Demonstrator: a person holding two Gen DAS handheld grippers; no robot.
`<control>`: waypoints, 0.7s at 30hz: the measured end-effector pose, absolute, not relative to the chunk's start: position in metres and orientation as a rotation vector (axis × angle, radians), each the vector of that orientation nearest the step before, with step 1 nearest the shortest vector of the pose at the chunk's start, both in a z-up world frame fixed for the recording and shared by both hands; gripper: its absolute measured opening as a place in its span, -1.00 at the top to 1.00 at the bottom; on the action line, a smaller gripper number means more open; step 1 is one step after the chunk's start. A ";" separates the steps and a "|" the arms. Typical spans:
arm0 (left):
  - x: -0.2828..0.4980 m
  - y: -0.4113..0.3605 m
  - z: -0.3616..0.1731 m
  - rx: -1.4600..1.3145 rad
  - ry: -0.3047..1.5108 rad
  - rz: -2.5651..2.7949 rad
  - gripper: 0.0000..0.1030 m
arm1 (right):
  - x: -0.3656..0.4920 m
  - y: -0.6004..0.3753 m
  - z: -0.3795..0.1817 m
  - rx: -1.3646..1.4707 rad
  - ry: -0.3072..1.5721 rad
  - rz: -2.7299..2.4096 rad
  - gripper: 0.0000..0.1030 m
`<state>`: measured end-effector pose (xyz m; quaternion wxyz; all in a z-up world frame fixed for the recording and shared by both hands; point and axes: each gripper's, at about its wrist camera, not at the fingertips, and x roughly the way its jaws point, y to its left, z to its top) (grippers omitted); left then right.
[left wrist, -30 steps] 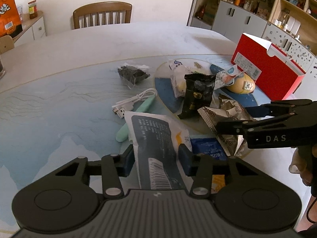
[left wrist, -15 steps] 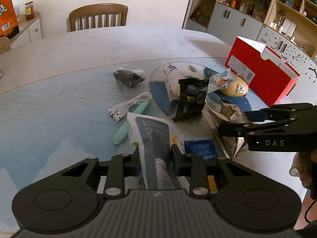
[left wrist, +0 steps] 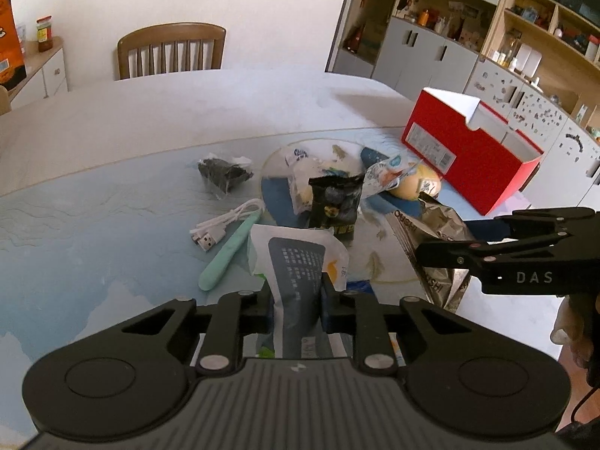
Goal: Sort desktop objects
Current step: 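Carry the wipes pack and silver chip bag with both tools into the red shoebox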
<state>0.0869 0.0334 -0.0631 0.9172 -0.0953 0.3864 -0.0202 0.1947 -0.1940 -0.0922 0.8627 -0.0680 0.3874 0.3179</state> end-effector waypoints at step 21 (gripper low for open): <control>0.067 0.011 0.031 -0.130 0.610 -0.133 0.62 | 0.161 -0.250 -0.020 -0.001 0.690 0.552 -0.08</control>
